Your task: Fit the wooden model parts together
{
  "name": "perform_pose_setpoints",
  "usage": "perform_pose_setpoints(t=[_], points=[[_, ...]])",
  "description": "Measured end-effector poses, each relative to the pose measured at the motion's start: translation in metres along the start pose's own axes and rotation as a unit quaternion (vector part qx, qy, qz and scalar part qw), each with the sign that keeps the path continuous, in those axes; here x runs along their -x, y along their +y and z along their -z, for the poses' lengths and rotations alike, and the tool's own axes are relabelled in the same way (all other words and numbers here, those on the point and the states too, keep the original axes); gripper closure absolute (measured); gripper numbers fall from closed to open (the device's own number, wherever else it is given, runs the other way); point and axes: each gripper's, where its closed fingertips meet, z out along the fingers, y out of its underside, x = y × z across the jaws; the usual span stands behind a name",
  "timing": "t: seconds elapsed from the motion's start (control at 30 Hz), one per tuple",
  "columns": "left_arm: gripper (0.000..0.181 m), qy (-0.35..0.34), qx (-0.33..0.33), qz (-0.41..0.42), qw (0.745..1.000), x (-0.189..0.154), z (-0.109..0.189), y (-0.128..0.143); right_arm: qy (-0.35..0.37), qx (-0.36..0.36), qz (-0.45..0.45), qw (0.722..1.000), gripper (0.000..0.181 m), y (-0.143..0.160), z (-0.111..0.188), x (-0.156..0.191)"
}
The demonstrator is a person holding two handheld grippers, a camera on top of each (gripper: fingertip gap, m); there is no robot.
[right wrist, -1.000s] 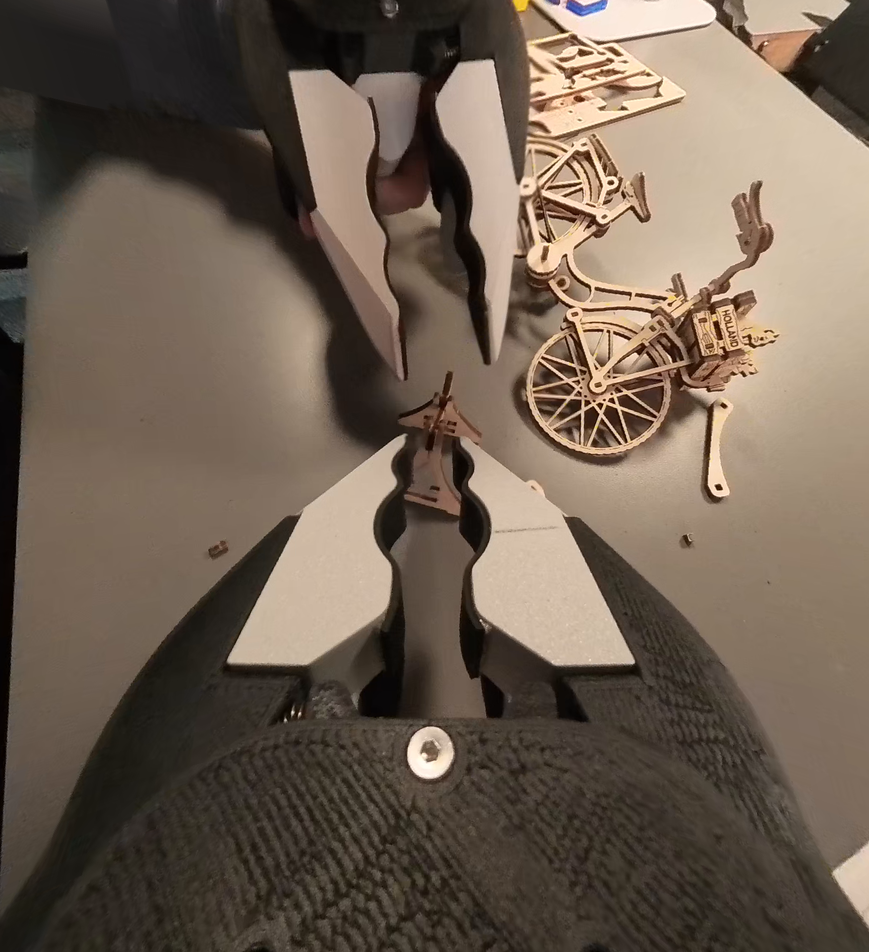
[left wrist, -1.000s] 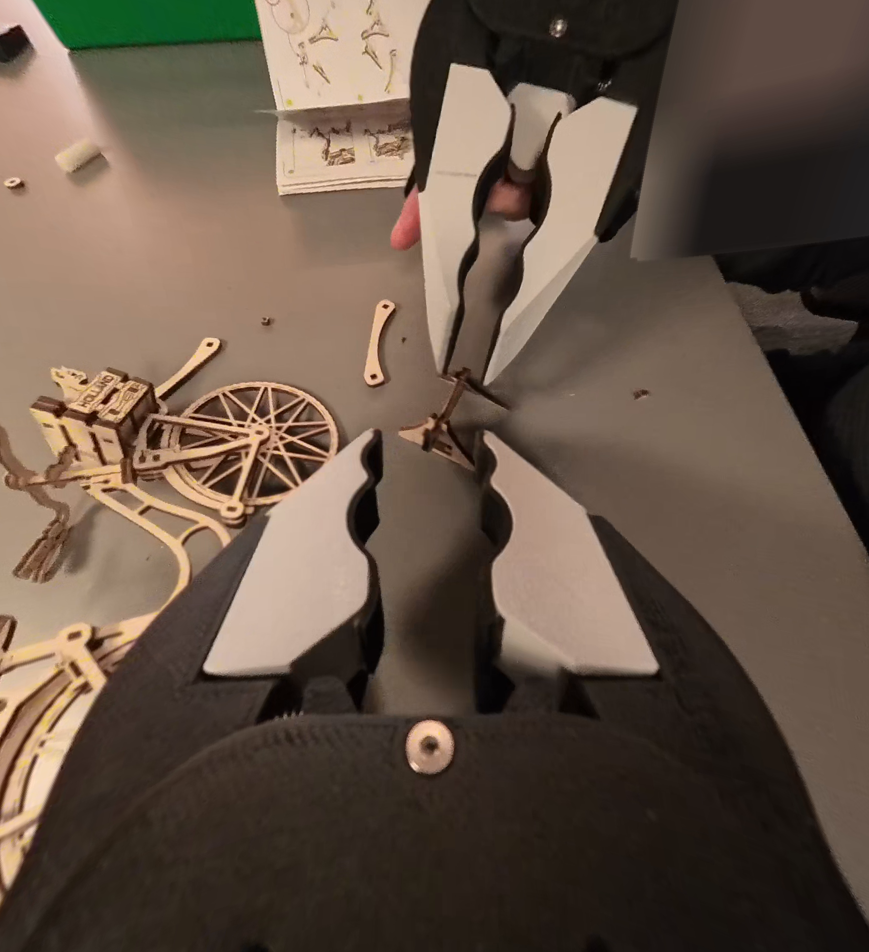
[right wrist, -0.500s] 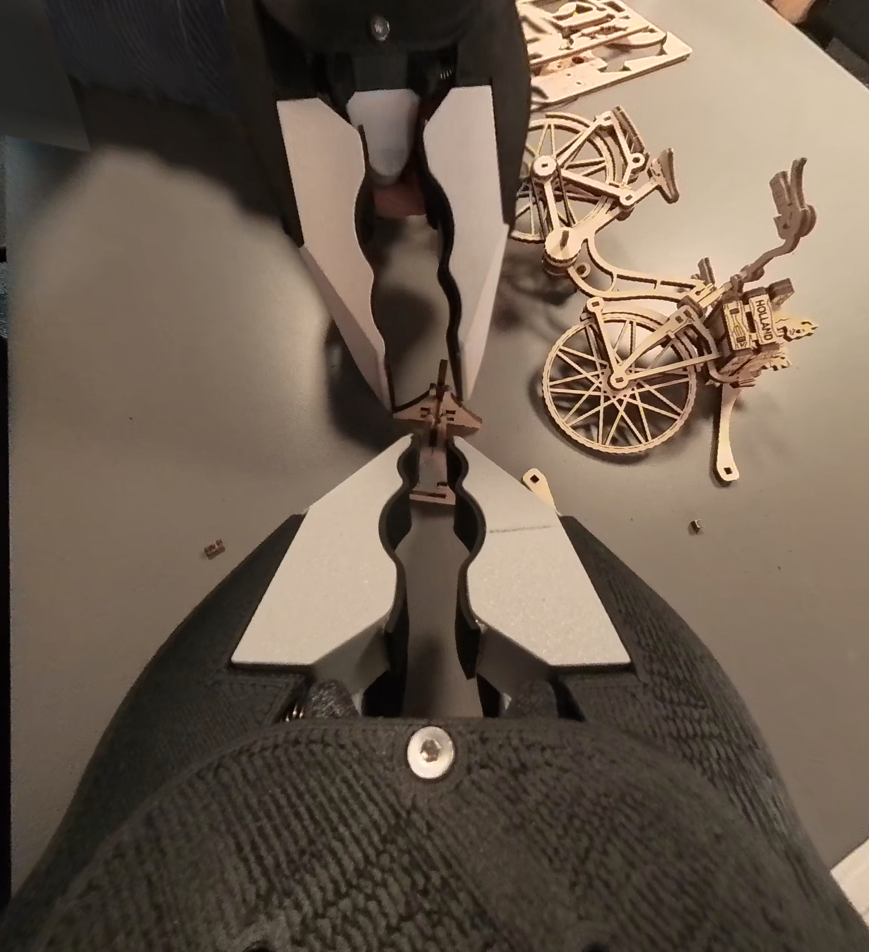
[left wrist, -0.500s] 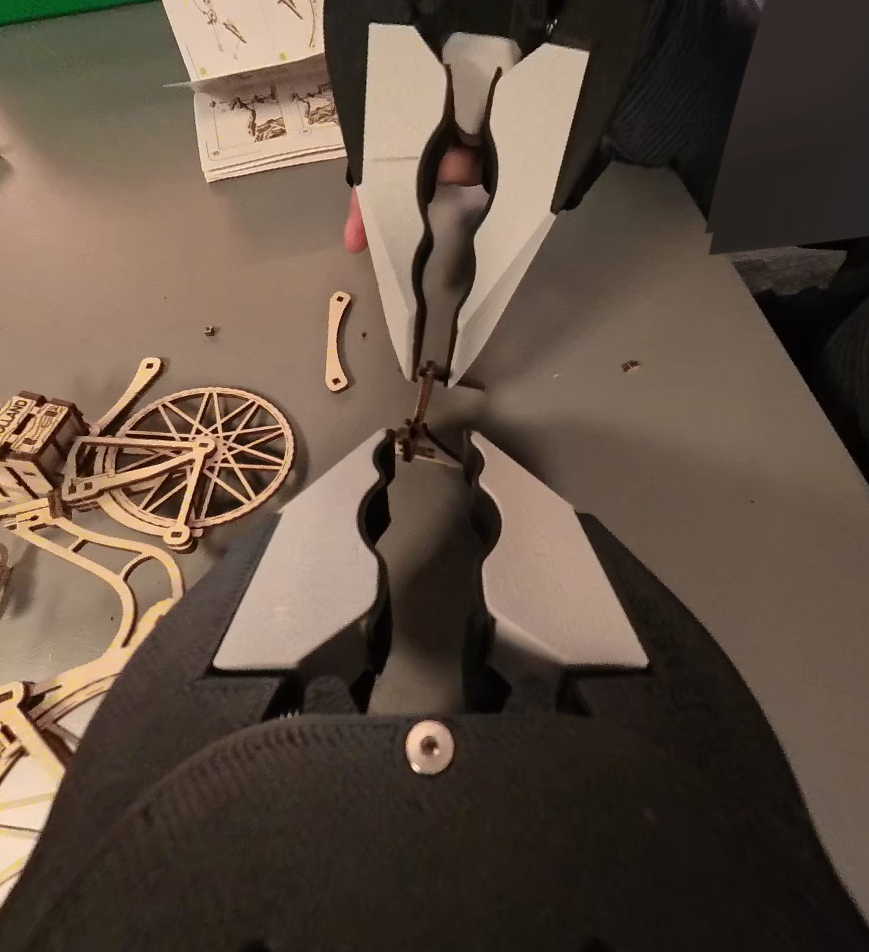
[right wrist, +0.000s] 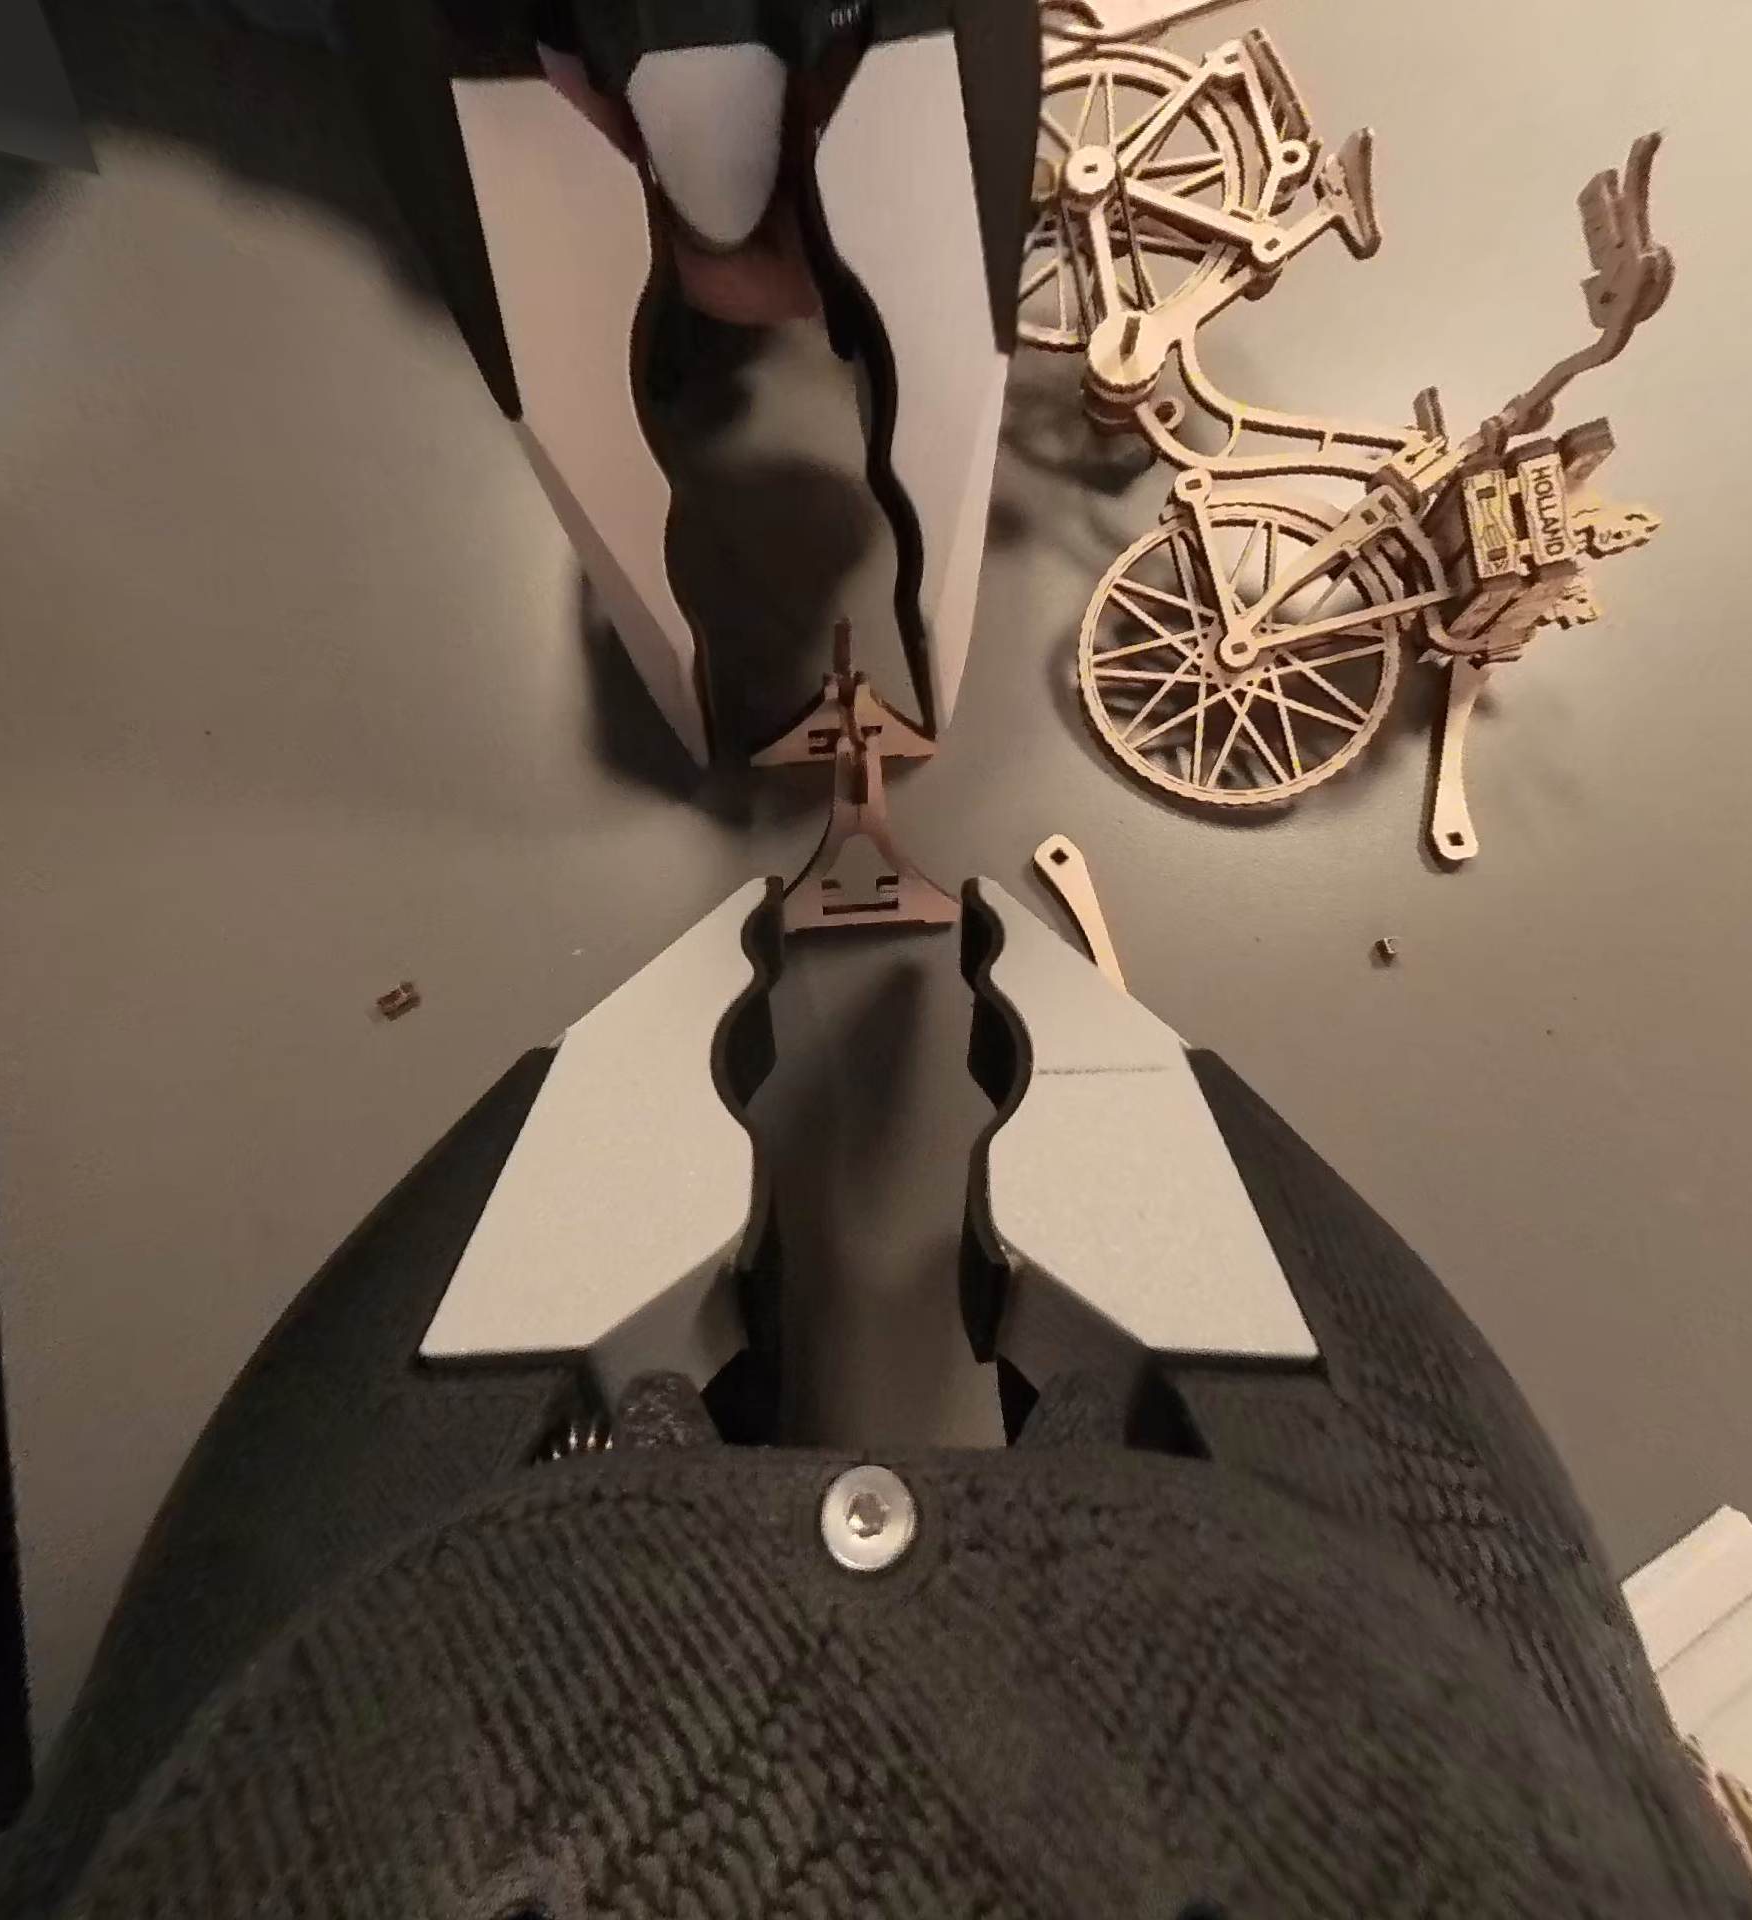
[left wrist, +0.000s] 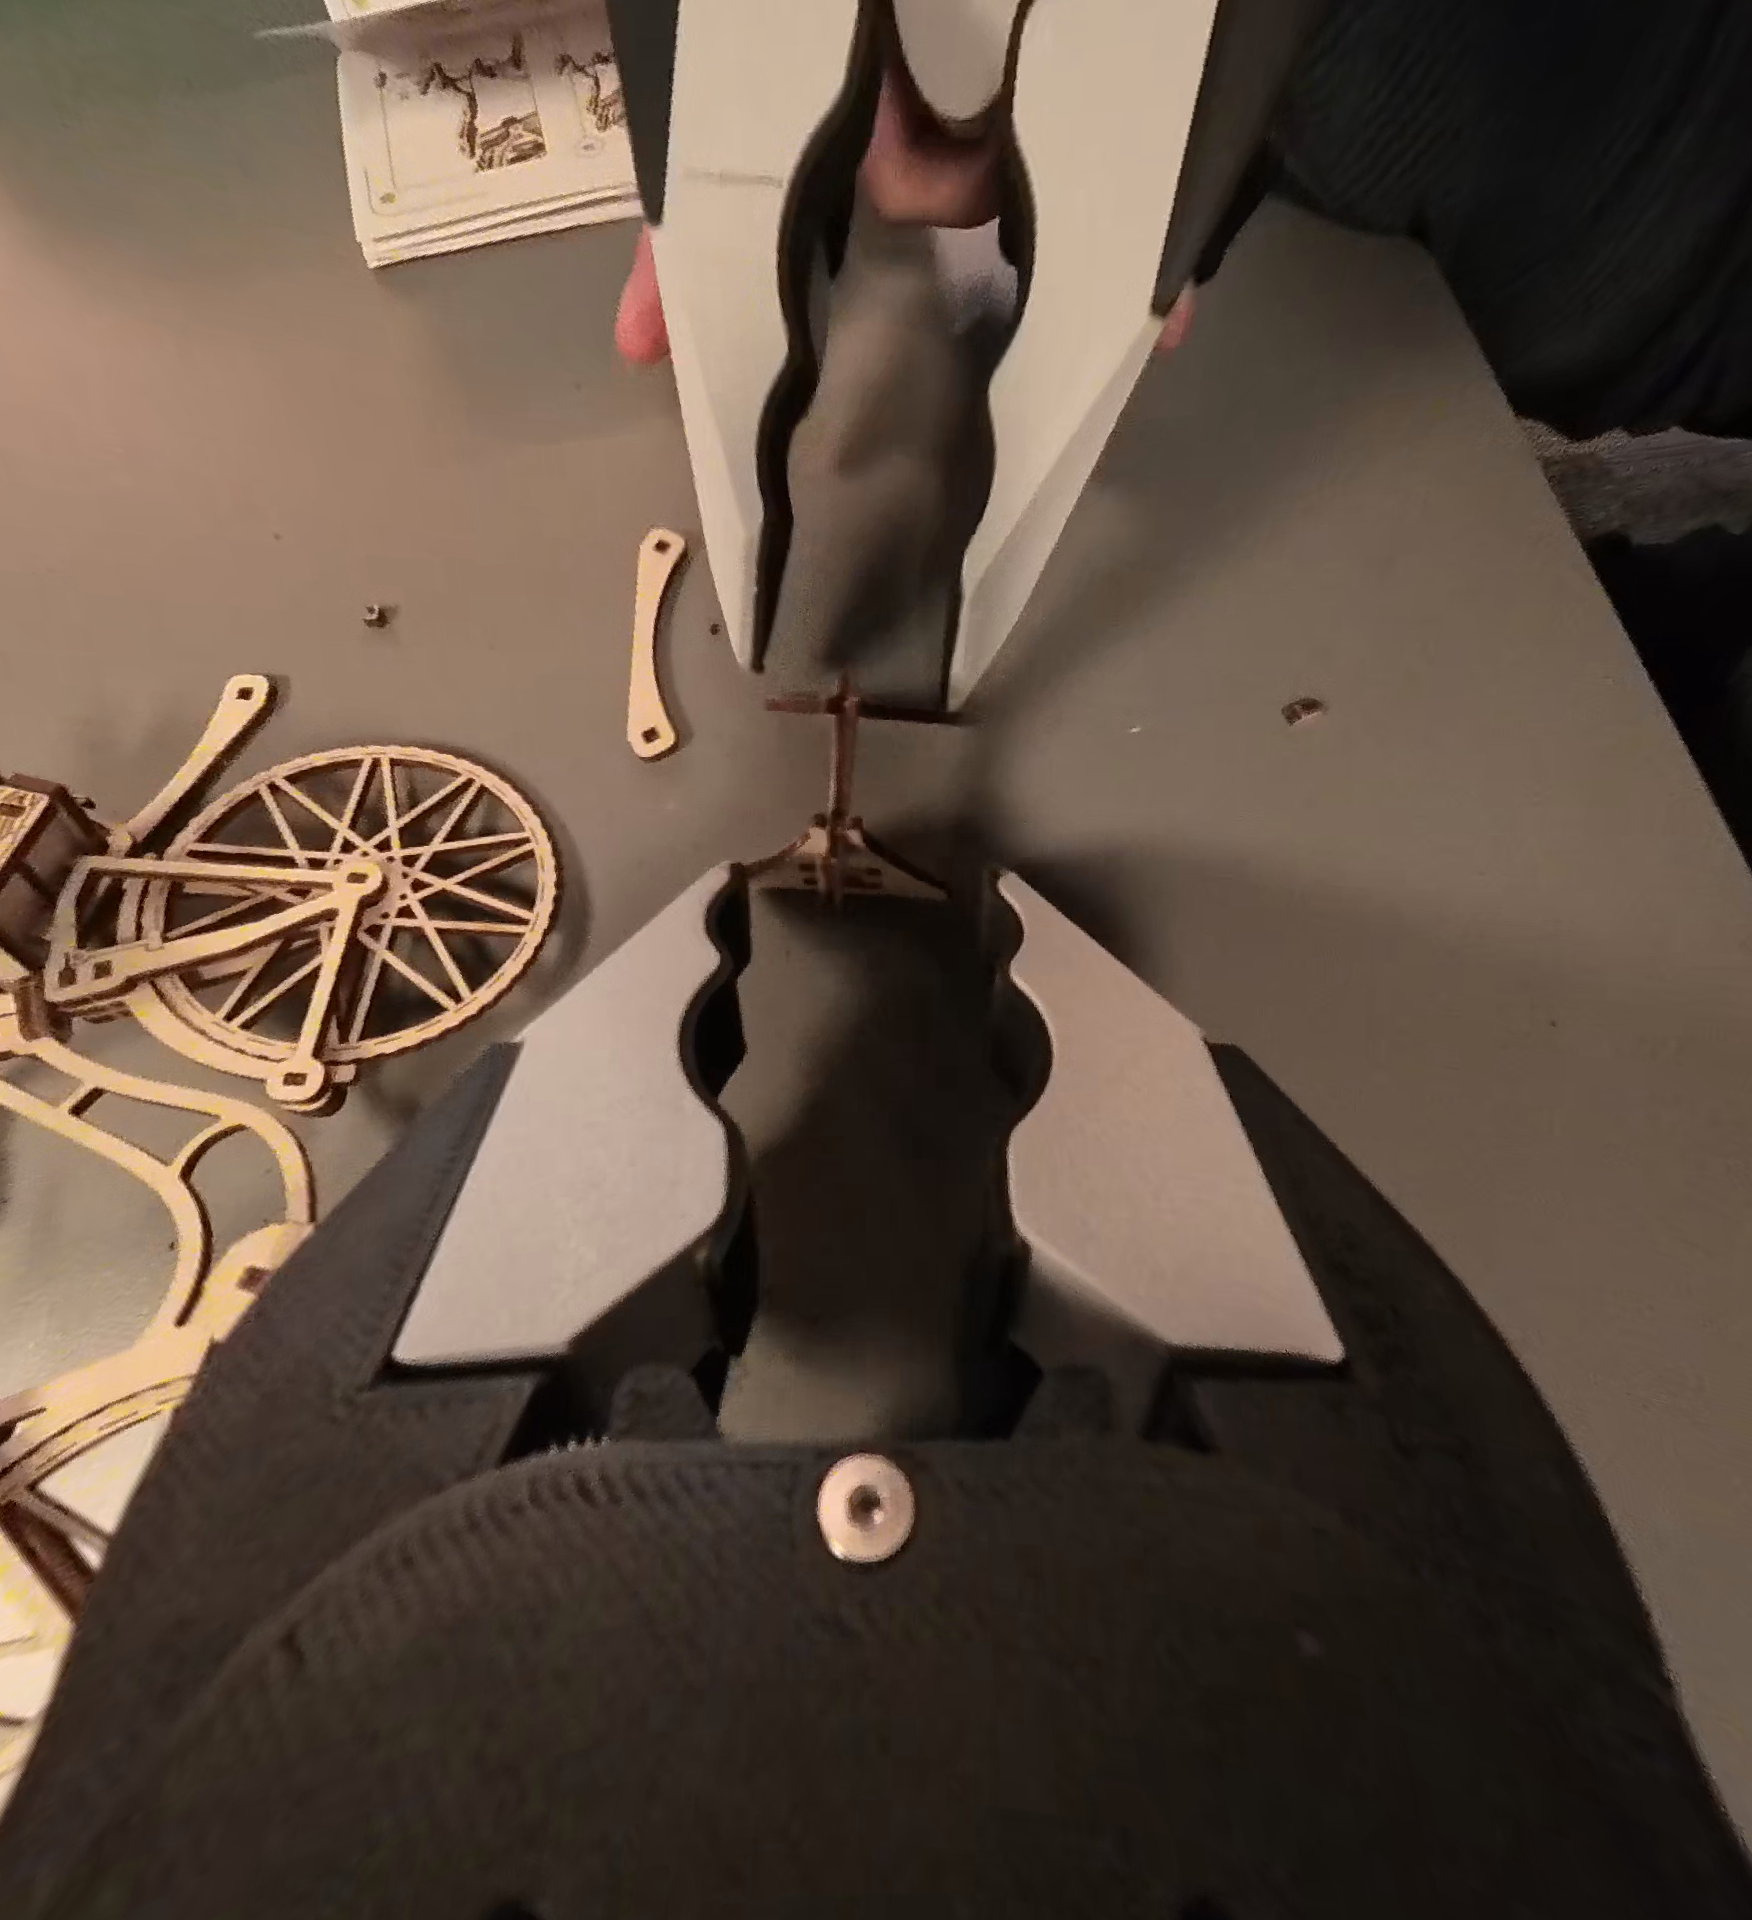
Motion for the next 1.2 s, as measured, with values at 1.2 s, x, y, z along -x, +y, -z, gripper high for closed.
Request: perform_pose_setpoints(t=[1.2], points=[[0.135, -0.050, -0.050, -0.009, 0.997, 0.010, 0.021, -0.008, 0.110, 0.000, 0.002, 0.994, 0.180, 0.005, 0.004, -0.042]])
